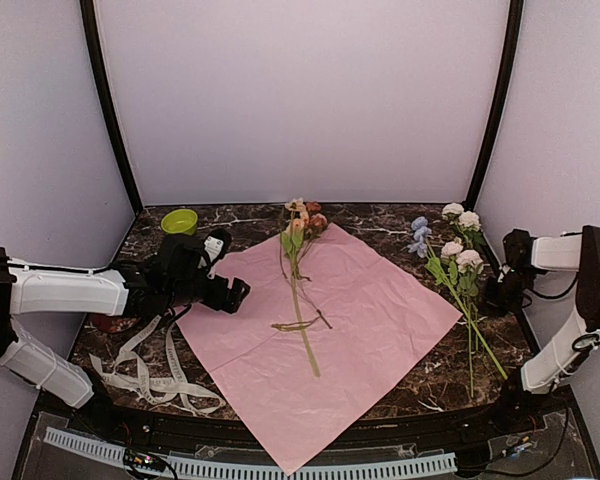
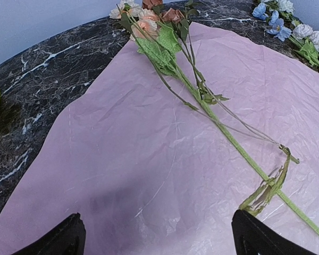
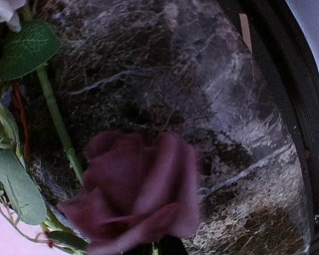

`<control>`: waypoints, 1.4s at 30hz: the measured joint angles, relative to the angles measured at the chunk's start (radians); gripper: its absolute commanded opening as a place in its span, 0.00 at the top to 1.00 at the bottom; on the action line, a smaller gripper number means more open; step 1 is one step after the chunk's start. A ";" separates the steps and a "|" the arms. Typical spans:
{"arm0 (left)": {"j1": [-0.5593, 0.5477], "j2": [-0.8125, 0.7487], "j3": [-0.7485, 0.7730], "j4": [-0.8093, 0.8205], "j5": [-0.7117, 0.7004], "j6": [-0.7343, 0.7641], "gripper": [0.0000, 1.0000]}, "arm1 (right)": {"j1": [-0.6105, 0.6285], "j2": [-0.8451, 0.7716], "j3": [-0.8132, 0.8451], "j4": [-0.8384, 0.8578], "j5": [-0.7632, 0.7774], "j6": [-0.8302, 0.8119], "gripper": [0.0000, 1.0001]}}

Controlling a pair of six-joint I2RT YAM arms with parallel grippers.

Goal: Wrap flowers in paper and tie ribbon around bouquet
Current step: Pick up the fake flower from the corner of the board, then place the fake flower on the flattened wrapping paper.

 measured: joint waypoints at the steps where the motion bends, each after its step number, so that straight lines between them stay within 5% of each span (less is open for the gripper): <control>1: 0.000 0.000 0.000 0.002 0.001 0.001 0.01 | 0.000 0.000 0.000 0.004 0.000 -0.006 1.00; 9: 0.000 -0.021 -0.006 0.004 0.005 0.009 0.01 | -0.003 -0.040 0.049 -0.028 0.114 -0.027 1.00; 17: 0.000 -0.052 -0.009 -0.011 0.024 0.009 0.01 | 0.037 -0.396 0.277 0.013 0.351 -0.055 1.00; 24: 0.000 -0.080 -0.008 -0.024 0.048 -0.024 0.01 | 0.342 -0.540 0.347 0.173 0.135 -0.036 1.00; 31: 0.001 -0.077 0.018 -0.072 0.060 -0.097 0.02 | 0.775 -0.181 0.329 0.561 -0.333 0.170 1.00; 35: 0.001 -0.075 0.029 -0.095 0.057 -0.123 0.01 | 0.954 0.157 0.550 0.505 -0.375 0.198 1.00; 42: 0.011 -0.092 0.010 -0.129 0.047 -0.154 0.01 | 1.015 0.596 0.951 0.336 -0.325 0.228 1.00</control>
